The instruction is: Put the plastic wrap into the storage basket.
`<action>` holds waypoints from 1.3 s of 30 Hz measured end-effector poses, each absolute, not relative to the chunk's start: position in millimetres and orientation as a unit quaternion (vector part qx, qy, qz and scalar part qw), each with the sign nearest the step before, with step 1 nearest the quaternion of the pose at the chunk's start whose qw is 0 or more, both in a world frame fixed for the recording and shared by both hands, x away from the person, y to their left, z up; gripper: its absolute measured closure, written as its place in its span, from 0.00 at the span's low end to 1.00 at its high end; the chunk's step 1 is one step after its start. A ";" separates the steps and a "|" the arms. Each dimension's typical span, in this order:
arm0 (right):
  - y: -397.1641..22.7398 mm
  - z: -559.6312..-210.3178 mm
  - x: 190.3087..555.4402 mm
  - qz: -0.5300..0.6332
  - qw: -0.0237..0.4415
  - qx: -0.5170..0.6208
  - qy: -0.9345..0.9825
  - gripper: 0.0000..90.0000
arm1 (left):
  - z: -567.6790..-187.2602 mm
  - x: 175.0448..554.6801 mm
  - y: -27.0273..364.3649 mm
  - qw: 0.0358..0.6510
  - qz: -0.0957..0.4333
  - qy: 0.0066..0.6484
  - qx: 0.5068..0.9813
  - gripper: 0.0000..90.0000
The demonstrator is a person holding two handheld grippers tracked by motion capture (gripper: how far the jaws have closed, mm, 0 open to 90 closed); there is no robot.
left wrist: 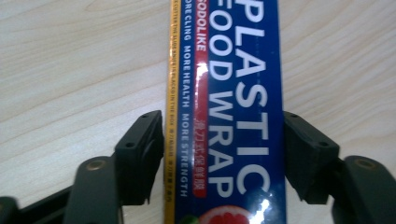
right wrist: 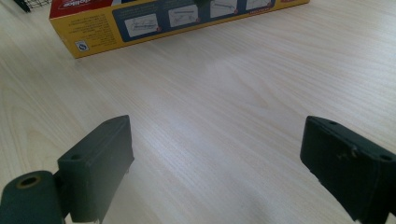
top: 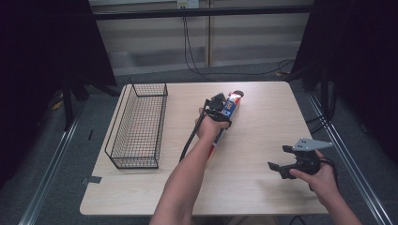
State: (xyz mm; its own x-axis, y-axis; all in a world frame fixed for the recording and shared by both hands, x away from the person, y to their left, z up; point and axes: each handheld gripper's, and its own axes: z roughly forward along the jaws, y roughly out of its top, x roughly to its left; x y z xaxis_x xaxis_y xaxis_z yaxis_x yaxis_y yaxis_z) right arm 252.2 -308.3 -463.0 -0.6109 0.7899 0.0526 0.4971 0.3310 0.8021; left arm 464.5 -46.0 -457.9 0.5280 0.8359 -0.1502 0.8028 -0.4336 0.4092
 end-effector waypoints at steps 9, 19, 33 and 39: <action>-309.8 -462.5 251.3 0.415 0.179 0.405 0.795 0.10 | -449.5 463.8 -52.2 0.174 0.037 0.470 0.864 0.46; -311.1 -461.6 251.5 0.420 0.177 0.405 0.793 0.10 | -434.6 458.2 -40.5 0.155 0.013 0.469 0.869 0.48; -308.9 -460.8 251.0 0.424 0.176 0.404 0.791 0.10 | -411.5 452.1 -19.9 0.151 0.012 0.472 0.868 0.48; -308.4 -461.0 251.0 0.422 0.174 0.403 0.793 0.10 | -400.9 450.5 -12.8 0.158 0.010 0.477 0.864 0.48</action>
State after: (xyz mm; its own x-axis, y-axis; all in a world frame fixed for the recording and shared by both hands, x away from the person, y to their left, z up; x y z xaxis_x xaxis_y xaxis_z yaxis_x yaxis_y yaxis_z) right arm 251.0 -308.4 -461.0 -0.6147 0.7862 0.0637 0.4926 0.3195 0.8095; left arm 450.5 -12.8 -400.9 0.5442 0.8282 -0.1339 0.8221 -0.4945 0.2823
